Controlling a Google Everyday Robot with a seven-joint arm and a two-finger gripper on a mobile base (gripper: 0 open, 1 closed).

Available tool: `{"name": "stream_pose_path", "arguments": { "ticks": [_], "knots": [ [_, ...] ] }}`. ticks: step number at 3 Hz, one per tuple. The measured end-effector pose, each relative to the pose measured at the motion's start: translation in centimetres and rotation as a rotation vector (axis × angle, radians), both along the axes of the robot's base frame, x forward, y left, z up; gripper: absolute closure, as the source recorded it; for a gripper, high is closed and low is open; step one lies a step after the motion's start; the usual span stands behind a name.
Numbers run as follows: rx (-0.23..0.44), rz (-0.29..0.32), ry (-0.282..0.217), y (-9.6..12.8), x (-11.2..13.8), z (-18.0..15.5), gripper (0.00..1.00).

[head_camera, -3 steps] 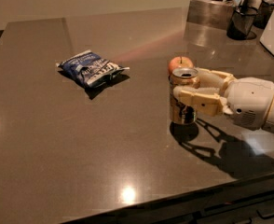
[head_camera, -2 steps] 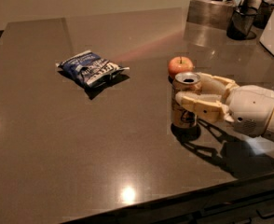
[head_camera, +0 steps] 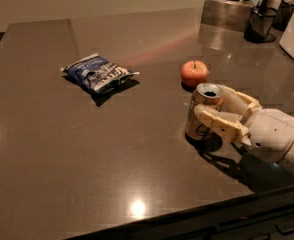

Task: Place orange can upright

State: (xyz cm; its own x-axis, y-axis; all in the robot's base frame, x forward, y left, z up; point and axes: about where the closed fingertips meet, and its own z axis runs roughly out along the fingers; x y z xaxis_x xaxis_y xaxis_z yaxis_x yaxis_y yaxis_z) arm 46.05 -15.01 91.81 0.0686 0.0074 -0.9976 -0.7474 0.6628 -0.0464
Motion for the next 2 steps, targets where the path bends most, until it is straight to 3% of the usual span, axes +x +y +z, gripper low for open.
{"name": "stream_pose_path", "arguments": {
  "ticks": [1,2],
  "knots": [
    [0.030,-0.017,-0.044,-0.39,-0.18,-0.20,0.32],
    [0.028,-0.012,-0.041,-0.15,-0.16,-0.10,0.08]
  ]
}}
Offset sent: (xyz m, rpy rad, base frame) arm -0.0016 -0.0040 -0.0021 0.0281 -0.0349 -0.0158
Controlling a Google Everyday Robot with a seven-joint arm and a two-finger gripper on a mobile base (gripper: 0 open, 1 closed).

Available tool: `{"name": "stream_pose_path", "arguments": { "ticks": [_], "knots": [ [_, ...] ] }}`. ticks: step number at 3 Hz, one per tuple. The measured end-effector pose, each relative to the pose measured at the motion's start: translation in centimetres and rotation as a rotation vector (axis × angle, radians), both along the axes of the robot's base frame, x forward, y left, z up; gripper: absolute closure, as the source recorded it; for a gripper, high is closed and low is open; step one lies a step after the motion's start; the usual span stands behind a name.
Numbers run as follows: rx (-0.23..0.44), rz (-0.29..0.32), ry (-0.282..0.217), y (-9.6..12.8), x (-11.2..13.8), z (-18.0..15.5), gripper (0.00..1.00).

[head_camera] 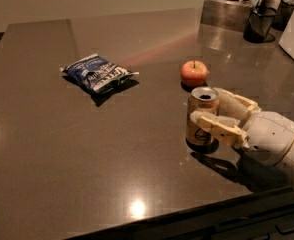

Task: Place orange can upright

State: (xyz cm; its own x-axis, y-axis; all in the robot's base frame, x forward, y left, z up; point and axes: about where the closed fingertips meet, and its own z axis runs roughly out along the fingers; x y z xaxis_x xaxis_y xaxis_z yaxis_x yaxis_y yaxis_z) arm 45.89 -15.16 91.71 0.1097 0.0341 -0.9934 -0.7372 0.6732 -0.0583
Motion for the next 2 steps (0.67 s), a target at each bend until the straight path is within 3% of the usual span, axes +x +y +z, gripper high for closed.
{"name": "stream_pose_path", "arguments": {
  "ticks": [1,2],
  "knots": [
    [-0.001,0.003,-0.001,0.17,0.01,0.07,0.00],
    [-0.001,0.003,-0.001,0.18,0.01,0.07,0.00]
  ]
}}
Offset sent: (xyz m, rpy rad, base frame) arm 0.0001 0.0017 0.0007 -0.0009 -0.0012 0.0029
